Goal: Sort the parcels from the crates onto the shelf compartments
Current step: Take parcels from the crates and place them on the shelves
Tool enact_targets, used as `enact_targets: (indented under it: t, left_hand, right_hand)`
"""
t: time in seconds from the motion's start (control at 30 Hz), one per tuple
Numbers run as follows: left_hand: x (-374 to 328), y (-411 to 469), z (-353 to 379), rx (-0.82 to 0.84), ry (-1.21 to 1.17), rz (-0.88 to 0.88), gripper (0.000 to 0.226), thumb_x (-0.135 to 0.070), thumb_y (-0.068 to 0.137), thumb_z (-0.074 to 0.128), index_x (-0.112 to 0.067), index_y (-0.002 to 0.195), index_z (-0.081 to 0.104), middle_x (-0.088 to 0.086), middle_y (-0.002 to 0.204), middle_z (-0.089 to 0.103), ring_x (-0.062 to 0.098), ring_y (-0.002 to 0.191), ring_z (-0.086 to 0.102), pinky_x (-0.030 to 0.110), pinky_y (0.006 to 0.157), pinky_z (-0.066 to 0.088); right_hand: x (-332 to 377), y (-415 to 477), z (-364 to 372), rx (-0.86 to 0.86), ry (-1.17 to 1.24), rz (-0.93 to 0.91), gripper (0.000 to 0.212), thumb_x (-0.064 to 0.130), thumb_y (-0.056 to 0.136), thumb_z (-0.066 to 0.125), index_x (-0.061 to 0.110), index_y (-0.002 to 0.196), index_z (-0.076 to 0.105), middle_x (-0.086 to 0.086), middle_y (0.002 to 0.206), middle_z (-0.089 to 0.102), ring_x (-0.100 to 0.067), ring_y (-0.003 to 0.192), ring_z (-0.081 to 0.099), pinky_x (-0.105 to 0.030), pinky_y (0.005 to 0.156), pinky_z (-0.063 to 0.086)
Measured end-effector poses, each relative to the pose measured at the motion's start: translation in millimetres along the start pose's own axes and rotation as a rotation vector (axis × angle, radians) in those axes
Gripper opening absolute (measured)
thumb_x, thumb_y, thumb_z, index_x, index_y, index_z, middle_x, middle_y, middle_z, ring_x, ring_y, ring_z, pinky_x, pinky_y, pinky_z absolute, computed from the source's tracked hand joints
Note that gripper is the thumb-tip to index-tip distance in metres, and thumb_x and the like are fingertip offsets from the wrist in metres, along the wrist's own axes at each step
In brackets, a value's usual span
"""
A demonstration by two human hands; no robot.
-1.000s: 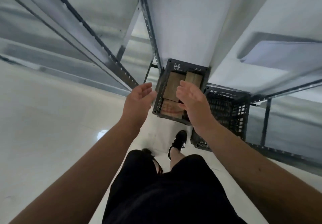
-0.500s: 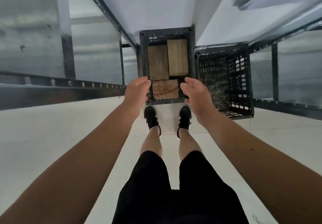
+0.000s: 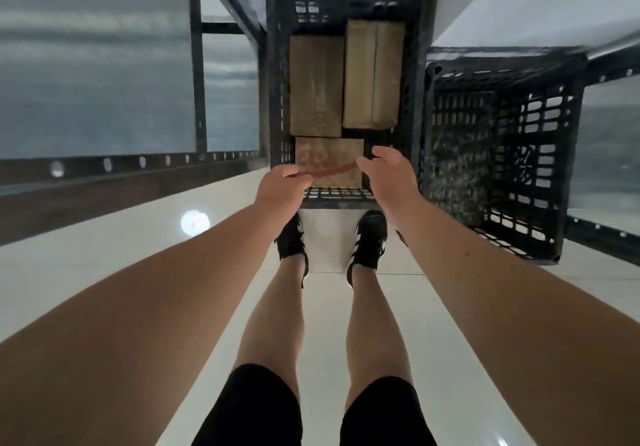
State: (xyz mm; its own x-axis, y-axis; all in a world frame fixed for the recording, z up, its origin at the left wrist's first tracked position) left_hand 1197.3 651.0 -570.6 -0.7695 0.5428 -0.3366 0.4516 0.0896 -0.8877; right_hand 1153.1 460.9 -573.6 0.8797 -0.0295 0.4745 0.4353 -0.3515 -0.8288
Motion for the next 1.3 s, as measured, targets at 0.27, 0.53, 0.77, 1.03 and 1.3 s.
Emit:
enact_targets:
  t: [0.27, 0.53, 0.77, 1.03, 1.3]
  left_hand:
    - [27.1, 112.8, 41.7, 0.019, 0.107, 0.050, 0.056, -0.029, 0.102, 0.063, -0.021, 0.156, 0.049, -0.004, 0.144, 0.060, 0.000, 0.093, 0.059, 0.010, 0.078, 0.040]
    - [60.1, 216.1, 85.8, 0.058, 0.206, -0.001, 0.054, -0.026, 0.102, 0.065, -0.005, 0.150, 0.051, 0.002, 0.119, 0.053, 0.003, 0.069, 0.039, 0.023, 0.063, 0.039]
    - [73.2, 259.3, 98.8, -0.101, 0.191, 0.004, 0.031, -0.010, 0.099, 0.059, -0.018, 0.129, 0.054, 0.004, 0.116, 0.066, 0.017, 0.088, 0.070, 0.028, 0.064, 0.058]
    - [78.1, 288.1, 97.9, -0.101, 0.085, -0.025, 0.034, -0.013, 0.099, 0.067, -0.023, 0.125, 0.047, -0.007, 0.105, 0.062, 0.004, 0.078, 0.060, 0.015, 0.050, 0.044]
    - [71.3, 296.8, 98.9, -0.096, -0.013, -0.043, 0.059, -0.019, 0.092, 0.073, -0.020, 0.145, 0.046, -0.002, 0.124, 0.065, 0.013, 0.093, 0.065, 0.020, 0.056, 0.045]
  right_hand:
    - [-61.0, 111.2, 12.5, 0.051, -0.229, -0.014, 0.062, 0.035, 0.102, 0.069, 0.020, 0.158, 0.046, -0.007, 0.156, 0.053, -0.022, 0.128, 0.060, -0.022, 0.082, 0.049]
    - [-114.5, 196.7, 48.0, 0.056, -0.235, 0.054, 0.044, 0.021, 0.097, 0.074, 0.023, 0.137, 0.055, 0.003, 0.105, 0.066, -0.012, 0.084, 0.064, -0.022, 0.070, 0.056]
    - [-125.2, 253.6, 74.0, 0.008, -0.182, 0.077, 0.040, 0.023, 0.097, 0.076, 0.017, 0.133, 0.060, 0.002, 0.117, 0.069, -0.017, 0.094, 0.070, -0.034, 0.077, 0.063]
    - [-134.3, 273.0, 90.5, -0.040, -0.212, 0.128, 0.062, 0.024, 0.099, 0.072, 0.016, 0.153, 0.043, -0.004, 0.132, 0.064, -0.021, 0.106, 0.062, -0.026, 0.071, 0.049]
    - [-135.1, 278.2, 103.4, -0.038, -0.044, 0.247, 0.080, 0.024, 0.080, 0.079, 0.017, 0.152, 0.046, -0.010, 0.136, 0.064, -0.032, 0.114, 0.068, -0.044, 0.092, 0.062]
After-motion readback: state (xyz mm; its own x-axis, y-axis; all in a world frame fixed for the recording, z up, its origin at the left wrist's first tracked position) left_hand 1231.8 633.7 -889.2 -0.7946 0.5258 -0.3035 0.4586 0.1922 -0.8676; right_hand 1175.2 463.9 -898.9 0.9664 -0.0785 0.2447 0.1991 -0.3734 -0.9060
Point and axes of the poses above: each hand's wrist, its own y-axis towards the middle knuckle, its own z-axis out of the palm, x = y × z, the point moved 3 cm from there along y, towards the middle knuckle
